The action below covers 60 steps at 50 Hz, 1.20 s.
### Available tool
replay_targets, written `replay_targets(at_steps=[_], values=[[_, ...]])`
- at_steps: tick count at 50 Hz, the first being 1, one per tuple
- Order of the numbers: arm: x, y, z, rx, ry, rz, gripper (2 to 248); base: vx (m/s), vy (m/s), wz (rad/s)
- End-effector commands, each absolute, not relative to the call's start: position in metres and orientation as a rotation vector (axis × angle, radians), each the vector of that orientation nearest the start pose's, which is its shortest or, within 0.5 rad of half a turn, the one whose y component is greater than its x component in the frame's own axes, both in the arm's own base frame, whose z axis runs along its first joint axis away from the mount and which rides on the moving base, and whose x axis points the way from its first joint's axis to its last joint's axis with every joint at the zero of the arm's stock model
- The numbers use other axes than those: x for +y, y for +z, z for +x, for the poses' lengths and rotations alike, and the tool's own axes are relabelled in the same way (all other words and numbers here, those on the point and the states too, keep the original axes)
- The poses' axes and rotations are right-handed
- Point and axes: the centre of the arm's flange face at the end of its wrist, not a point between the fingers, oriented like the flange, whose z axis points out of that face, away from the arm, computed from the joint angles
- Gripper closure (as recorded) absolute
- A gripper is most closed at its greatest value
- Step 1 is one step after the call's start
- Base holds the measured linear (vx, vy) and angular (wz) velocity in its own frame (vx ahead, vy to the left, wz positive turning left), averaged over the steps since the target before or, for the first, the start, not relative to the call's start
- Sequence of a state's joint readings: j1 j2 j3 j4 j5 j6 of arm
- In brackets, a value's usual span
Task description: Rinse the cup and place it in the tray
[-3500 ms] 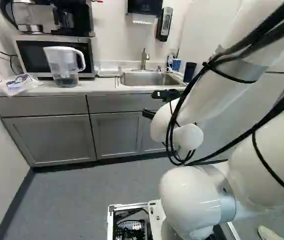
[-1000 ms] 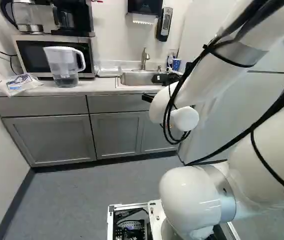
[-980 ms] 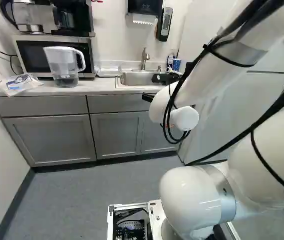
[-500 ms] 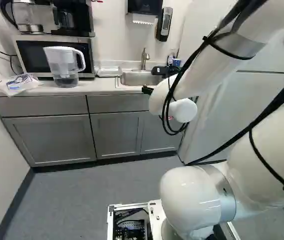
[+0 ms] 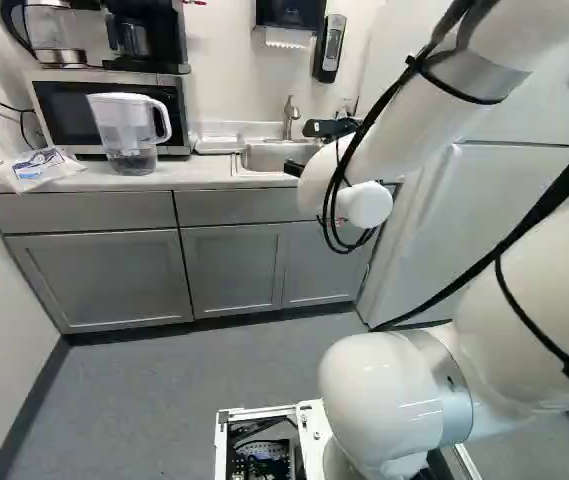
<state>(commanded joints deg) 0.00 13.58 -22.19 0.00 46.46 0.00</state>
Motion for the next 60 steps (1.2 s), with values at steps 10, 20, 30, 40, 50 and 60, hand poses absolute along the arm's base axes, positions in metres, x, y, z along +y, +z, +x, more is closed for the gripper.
replay_targets(at_steps=[10, 20, 30, 40, 50, 60], values=[[0.0, 0.482, 0.375, 0.0, -2.067, -2.366, 3, 0.0, 0.0, 0.0], [0.0, 0.49, 0.382, 0.0, -2.063, -2.37, 3, 0.0, 0.0, 0.0], [0.0, 0.498, 0.386, 0.0, -2.057, -2.374, 3, 0.0, 0.0, 0.0], [0.0, 0.506, 0.389, 0.0, -2.054, -2.377, 3, 0.0, 0.0, 0.0], [0.0, 0.515, 0.392, 0.0, -2.057, -2.375, 3, 0.0, 0.0, 0.0], [0.0, 0.525, 0.396, 0.0, -2.077, -2.357, 3, 0.0, 0.0, 0.0]])
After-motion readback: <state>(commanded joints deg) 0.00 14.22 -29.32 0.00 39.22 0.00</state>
